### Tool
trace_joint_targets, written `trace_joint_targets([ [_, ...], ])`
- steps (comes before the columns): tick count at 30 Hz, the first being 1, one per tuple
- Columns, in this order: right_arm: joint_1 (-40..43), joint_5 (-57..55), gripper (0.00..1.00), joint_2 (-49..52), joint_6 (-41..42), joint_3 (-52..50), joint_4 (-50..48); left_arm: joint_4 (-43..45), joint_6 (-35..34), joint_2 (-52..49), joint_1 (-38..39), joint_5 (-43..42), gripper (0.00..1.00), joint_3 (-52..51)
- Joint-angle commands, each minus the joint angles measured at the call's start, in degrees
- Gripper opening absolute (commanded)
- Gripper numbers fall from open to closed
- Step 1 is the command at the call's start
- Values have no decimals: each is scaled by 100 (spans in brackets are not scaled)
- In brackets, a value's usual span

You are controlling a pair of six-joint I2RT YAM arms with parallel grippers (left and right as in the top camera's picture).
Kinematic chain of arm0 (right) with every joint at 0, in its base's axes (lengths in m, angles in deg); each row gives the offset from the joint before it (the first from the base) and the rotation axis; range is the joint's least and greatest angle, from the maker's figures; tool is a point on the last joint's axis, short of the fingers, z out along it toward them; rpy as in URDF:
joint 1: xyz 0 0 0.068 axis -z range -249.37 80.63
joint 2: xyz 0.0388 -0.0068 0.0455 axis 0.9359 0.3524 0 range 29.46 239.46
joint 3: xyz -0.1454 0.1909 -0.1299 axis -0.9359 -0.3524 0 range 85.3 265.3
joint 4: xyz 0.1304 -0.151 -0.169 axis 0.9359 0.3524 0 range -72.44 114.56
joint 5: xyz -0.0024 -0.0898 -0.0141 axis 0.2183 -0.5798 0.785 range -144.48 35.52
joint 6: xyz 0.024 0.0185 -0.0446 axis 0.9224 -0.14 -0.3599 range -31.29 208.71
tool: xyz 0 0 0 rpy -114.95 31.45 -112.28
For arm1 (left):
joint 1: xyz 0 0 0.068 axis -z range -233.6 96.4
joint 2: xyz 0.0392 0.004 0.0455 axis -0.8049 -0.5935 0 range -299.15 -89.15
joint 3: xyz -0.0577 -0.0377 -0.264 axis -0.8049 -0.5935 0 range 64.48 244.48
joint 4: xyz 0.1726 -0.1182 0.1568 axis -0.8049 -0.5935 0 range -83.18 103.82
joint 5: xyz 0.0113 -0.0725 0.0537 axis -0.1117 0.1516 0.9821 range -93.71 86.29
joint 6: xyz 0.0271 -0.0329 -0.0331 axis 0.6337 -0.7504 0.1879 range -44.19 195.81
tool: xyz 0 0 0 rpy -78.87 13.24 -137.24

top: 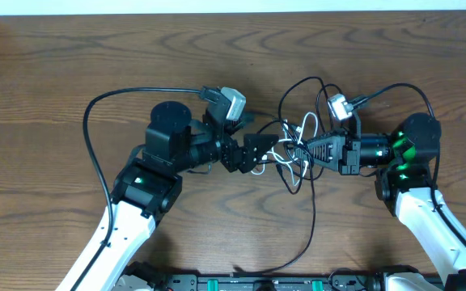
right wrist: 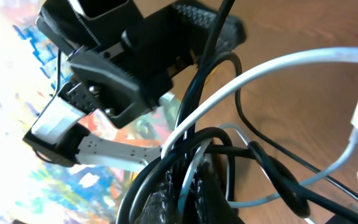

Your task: Untangle cables

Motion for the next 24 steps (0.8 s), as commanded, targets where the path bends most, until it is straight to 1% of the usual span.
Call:
trace_joint_targets([
  [1,-37,232,1,17,343,2,-20,13,162,-149,28,210,76,105],
  [3,-39,245,1,15,343,2,-22,15,162,-177,28,205,71,105],
  [6,-37,243,1,15,343,2,-20,9,162,-184,28,166,66,105],
  [9,-37,245,1,15,343,2,-20,-9,170,-184,26,66,65,105],
  [14,-37,247,1,15,352,2,-17,-201,708,-184,26,-382,61,105],
  [18,-39,249,1,15,376,2,-17,-518,1051,-184,26,-614,59,105],
  [24,-39,247,1,15,494,2,-17,-623,1117,-184,26,-632,58,105],
])
